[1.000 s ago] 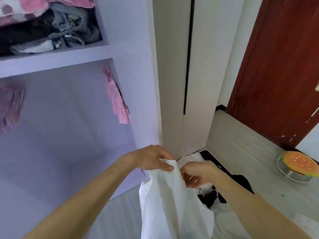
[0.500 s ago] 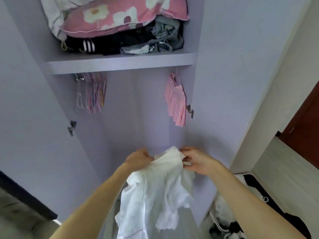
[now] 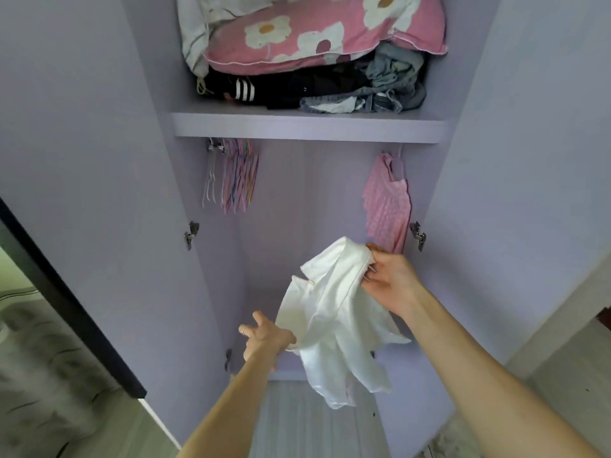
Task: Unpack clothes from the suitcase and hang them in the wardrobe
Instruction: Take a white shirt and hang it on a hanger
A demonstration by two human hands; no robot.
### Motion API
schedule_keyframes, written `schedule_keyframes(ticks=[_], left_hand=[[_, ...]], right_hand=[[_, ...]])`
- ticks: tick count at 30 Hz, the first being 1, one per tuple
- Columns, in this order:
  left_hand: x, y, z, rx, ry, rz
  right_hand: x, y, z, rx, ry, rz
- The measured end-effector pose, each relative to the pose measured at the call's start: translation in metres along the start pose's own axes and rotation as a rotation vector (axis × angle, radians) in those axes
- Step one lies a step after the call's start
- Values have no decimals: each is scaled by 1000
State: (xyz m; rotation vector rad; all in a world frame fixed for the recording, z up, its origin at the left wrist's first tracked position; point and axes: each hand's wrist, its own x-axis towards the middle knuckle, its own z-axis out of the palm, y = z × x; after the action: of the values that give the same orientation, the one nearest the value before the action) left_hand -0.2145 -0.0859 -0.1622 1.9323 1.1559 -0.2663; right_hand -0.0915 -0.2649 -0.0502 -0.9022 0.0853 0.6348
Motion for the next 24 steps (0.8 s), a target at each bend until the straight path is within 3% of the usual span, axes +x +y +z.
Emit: schedule_keyframes(ticks=[4, 6, 9, 11, 16, 21, 24], left_hand=[[-4, 4, -7, -95, -242, -71], [1, 7, -9, -73, -177, -41], [14, 14, -14, -256, -120, -28], [22, 21, -20, -379, -77, -1], [25, 56, -48, -281, 100, 237], [14, 87, -80, 67, 227, 444], [12, 90, -91, 224, 340, 468]], right_hand=[[11, -14, -10, 7, -83, 4], [17, -18, -16, 1, -60, 10], [22, -18, -26, -59, 41, 44], [27, -18, -37, -282, 139, 67], [33, -6, -64, -1311, 129, -10], [47, 0, -78, -1782, 139, 54], [52, -4, -71, -1971, 148, -7]])
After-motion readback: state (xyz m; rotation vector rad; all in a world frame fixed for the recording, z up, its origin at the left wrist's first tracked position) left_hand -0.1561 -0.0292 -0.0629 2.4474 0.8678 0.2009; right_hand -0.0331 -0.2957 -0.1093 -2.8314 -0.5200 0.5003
